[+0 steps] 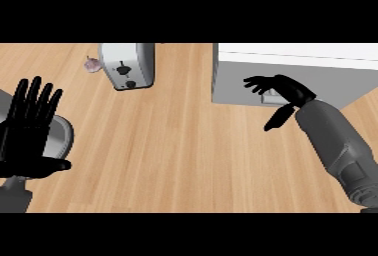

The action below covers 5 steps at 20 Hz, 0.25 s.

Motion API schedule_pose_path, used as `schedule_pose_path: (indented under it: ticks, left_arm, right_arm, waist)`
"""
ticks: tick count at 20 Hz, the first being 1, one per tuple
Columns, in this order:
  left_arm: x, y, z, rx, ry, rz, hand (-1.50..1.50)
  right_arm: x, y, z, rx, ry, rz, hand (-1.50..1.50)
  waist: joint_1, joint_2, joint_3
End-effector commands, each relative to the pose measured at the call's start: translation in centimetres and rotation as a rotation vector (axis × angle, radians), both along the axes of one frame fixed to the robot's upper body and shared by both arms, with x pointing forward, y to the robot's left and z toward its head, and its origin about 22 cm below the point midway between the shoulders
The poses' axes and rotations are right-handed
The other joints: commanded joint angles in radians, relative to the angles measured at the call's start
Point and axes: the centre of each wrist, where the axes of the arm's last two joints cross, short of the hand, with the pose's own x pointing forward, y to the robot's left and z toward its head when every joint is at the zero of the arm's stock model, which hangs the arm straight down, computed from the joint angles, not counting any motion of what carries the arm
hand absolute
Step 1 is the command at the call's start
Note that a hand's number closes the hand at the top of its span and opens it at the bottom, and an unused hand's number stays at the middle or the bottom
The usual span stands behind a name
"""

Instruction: Pick up the cup, place it into the drawer and close the drawer

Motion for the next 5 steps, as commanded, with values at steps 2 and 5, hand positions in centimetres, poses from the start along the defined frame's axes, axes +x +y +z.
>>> schedule_pose_path:
  ticks: [2,5]
  left_arm:
    - [0.4,0.2,-0.3,0.009,-0.006,-0.002,-1.5]
    - [-0.1,0.6,-0.6,0.006,0.005,0.003,-1.5]
  right_arm:
    - [1.0,-1.9,2.2,-0.056,-0.026,-0.142,-1.5]
    - [1.1,-2.5,2.8,-0.063,-0.032,-0.165,-1.5]
  waist:
    - [0.018,0.037,0.008]
    - [0.023,0.033,0.008]
